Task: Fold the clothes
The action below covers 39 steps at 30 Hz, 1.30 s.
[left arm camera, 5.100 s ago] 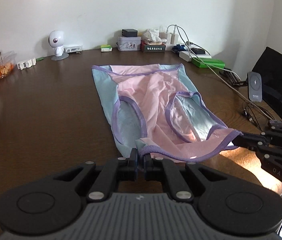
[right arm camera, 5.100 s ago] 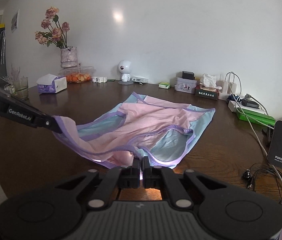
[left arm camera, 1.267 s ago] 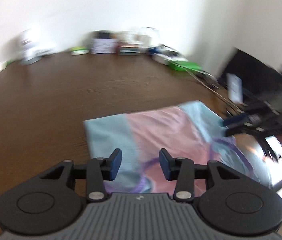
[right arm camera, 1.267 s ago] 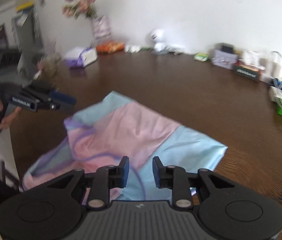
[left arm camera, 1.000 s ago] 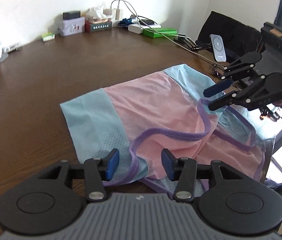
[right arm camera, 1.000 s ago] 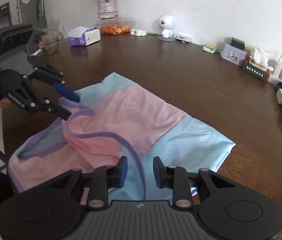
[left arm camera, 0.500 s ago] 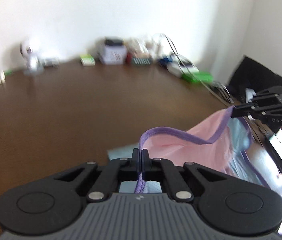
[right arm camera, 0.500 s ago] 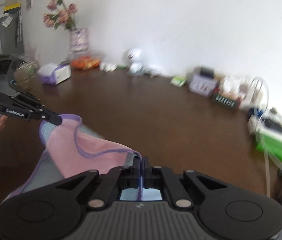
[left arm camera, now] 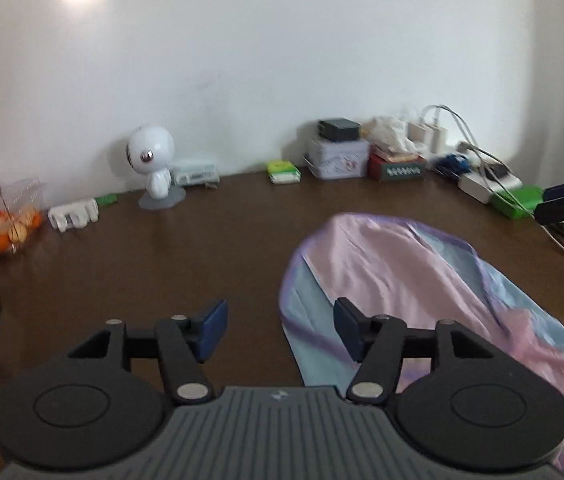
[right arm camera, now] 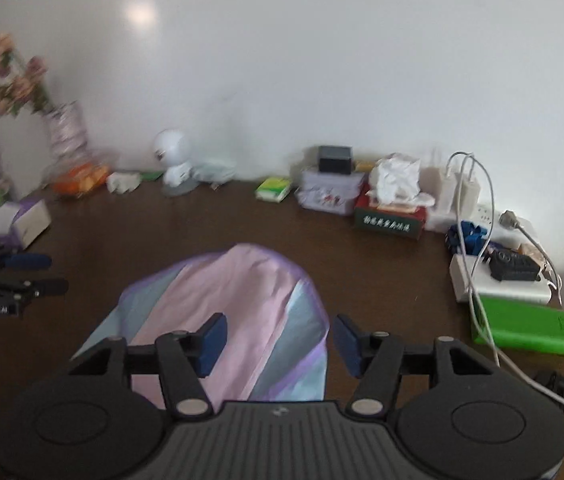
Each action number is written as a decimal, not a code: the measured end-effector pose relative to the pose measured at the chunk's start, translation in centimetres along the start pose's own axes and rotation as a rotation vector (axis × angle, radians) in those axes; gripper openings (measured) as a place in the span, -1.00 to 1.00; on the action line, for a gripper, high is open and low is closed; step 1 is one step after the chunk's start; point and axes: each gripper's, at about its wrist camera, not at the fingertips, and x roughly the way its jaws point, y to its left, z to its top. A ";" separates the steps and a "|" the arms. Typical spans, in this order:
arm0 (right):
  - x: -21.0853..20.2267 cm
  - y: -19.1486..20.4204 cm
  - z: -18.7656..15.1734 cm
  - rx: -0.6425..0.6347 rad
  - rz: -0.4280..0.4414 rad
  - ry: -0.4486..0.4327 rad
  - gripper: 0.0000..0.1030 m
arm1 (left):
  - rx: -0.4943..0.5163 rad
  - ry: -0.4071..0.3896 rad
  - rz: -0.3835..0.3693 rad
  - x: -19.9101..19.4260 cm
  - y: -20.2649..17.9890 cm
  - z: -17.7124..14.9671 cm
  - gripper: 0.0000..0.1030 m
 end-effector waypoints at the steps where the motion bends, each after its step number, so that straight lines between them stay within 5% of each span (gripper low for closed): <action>1: -1.2 1.3 -1.9 -0.040 0.020 0.020 0.12 | 0.011 0.012 -0.048 -1.6 -0.9 -1.8 0.36; 6: -3.8 6.8 -10.7 -0.170 0.108 0.123 -0.07 | 0.087 0.079 -0.138 -4.9 -5.9 -8.1 0.39; 11: -3.6 8.4 -12.4 -0.129 0.040 0.119 -0.25 | 0.052 0.145 -0.145 -4.3 -7.4 -8.0 0.20; 14: -4.9 9.1 -13.1 -0.061 0.134 0.096 -0.27 | 0.011 0.161 -0.265 -5.2 -8.3 -8.5 0.21; 19: -7.7 10.5 -16.6 -0.062 0.273 0.119 -0.30 | 0.013 0.244 -0.315 -5.7 -8.8 -11.1 0.14; 22: -8.3 10.8 -18.1 -0.048 0.248 0.132 -0.30 | 0.092 0.149 -0.197 -5.6 -7.8 -7.5 0.21; 26: -9.2 10.4 -17.9 -0.013 0.153 0.073 -0.30 | 0.210 0.099 -0.031 1.0 -5.3 -0.9 0.41; 30: -9.3 7.7 -16.1 0.057 -0.001 0.022 -0.30 | 0.095 0.121 0.117 9.1 -2.4 2.3 0.41; 35: -6.6 2.7 -12.1 0.153 -0.054 0.047 -0.21 | -0.051 0.151 0.167 14.4 0.5 3.2 0.40; 37: -4.2 1.5 -10.4 0.178 -0.046 0.067 -0.20 | -0.031 0.131 0.151 15.1 0.2 2.9 0.28; 39: -0.9 1.0 -8.3 0.168 -0.038 0.072 -0.20 | -0.012 0.107 0.136 15.5 -0.2 2.7 -0.21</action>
